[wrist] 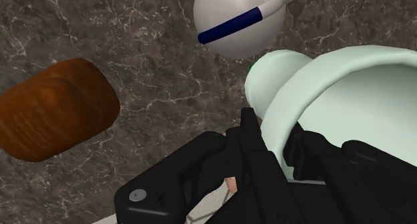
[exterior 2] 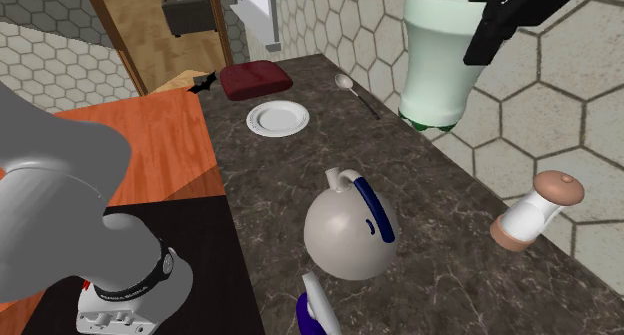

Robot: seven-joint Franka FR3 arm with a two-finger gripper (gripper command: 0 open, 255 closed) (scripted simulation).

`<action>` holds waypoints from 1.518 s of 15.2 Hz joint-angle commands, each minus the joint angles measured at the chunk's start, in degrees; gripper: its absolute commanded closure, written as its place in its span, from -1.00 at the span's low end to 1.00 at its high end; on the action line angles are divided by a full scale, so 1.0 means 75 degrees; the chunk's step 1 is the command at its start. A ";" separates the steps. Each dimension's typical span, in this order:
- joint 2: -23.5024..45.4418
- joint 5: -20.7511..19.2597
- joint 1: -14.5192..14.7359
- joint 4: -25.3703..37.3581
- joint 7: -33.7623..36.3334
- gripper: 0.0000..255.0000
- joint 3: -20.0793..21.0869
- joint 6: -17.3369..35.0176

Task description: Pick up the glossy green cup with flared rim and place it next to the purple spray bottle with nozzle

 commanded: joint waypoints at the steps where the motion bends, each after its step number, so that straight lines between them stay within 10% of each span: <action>1: 0.0230 -0.0011 -0.0146 0.0228 -0.0390 1.00 -0.0235 -0.0037; 12: 0.2372 0.0376 -0.1151 0.2840 -0.2369 1.00 -0.1356 -0.0792; 23: 0.1828 0.0216 -0.1050 0.0968 -0.2428 1.00 -0.1292 0.0556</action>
